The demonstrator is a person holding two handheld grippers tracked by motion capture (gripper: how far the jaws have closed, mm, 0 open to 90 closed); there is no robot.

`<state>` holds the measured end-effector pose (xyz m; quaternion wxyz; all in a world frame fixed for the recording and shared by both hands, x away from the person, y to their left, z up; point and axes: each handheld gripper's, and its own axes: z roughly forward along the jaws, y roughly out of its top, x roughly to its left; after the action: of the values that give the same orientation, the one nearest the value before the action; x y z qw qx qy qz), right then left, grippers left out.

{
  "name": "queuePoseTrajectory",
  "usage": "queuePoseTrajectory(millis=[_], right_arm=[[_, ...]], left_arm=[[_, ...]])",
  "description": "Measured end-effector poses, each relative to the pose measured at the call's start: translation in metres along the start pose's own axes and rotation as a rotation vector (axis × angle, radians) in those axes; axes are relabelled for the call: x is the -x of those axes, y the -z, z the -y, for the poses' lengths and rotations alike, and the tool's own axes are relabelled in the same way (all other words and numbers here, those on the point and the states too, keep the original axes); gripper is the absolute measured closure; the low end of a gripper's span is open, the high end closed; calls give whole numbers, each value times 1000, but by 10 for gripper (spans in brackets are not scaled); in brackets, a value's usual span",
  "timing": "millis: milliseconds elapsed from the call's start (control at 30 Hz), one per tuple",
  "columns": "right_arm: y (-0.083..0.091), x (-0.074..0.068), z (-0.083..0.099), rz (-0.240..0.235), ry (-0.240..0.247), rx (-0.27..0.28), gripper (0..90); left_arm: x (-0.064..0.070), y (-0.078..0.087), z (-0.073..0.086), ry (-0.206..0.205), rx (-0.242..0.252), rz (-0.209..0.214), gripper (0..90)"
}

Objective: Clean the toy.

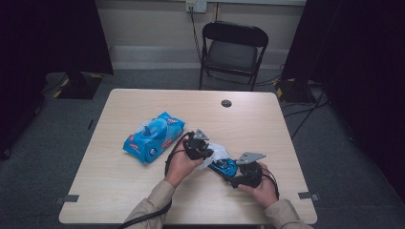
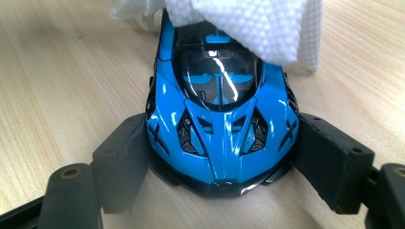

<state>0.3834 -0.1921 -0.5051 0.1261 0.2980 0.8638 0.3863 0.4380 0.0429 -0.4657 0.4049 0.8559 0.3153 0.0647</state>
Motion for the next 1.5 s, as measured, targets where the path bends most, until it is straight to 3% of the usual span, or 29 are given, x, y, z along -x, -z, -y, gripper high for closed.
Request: queuePoseTrajectory(millis=[633,933,1300,1500], right_arm=[[0,0,0,0,-1,0,229],[0,0,0,0,-1,0,229],[0,0,0,0,0,0,229],[0,0,0,0,0,0,228]], left_arm=[[-15,12,1,-8,-27,-89,883],[-26,21,9,23,-25,-126,884],[-37,29,27,58,-53,-128,884],[-40,38,31,80,-24,-130,884]])
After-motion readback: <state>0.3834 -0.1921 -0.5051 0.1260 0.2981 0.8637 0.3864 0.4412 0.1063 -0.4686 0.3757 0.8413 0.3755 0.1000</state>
